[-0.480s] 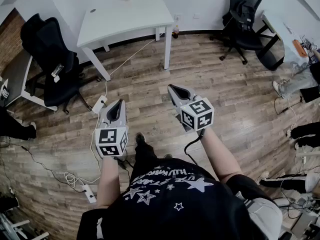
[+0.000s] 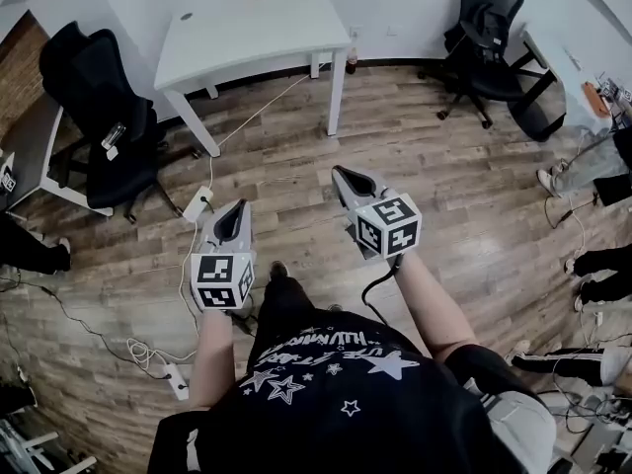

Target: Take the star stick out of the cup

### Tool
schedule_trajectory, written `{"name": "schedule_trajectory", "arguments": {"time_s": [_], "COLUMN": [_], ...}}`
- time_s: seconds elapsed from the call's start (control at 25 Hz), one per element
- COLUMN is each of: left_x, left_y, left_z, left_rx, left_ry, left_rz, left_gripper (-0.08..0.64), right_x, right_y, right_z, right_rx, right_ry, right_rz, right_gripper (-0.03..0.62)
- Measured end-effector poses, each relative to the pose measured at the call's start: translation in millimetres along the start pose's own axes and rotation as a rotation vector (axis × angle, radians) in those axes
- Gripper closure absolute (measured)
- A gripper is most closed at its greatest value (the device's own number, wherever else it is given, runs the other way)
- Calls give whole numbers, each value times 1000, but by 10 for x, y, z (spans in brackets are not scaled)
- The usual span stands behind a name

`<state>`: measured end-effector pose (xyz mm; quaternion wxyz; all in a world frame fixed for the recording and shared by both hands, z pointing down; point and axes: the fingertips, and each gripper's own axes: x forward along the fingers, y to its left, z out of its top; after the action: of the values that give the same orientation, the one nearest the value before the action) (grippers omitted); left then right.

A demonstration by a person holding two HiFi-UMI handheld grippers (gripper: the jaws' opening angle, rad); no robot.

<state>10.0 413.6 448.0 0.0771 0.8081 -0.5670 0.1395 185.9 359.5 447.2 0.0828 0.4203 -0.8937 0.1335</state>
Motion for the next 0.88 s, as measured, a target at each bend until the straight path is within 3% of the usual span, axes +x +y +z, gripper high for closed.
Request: {"name": "schedule_trajectory", "arguments": {"time_s": [0.24, 0.36, 0.68, 0.88], "left_x": [258, 450, 793, 990], "left_y": [401, 670, 1450, 1822], "left_z": [-108, -75, 232, 141], "left_rx": [-36, -59, -7, -32], "left_ry": [31, 30, 8, 16], "left_rz": [-16, -36, -109, -132], "left_gripper": [557, 557, 557, 557], "right_x": [443, 747, 1607, 1985], "right_y": [163, 109, 102, 137], "right_z": [-38, -11, 422, 374], "right_rx": [-44, -48, -11, 3], "right_ry": [30, 63, 32, 55], "right_rz": [48, 24, -49, -80], "right_gripper": [575, 575, 575, 575]}}
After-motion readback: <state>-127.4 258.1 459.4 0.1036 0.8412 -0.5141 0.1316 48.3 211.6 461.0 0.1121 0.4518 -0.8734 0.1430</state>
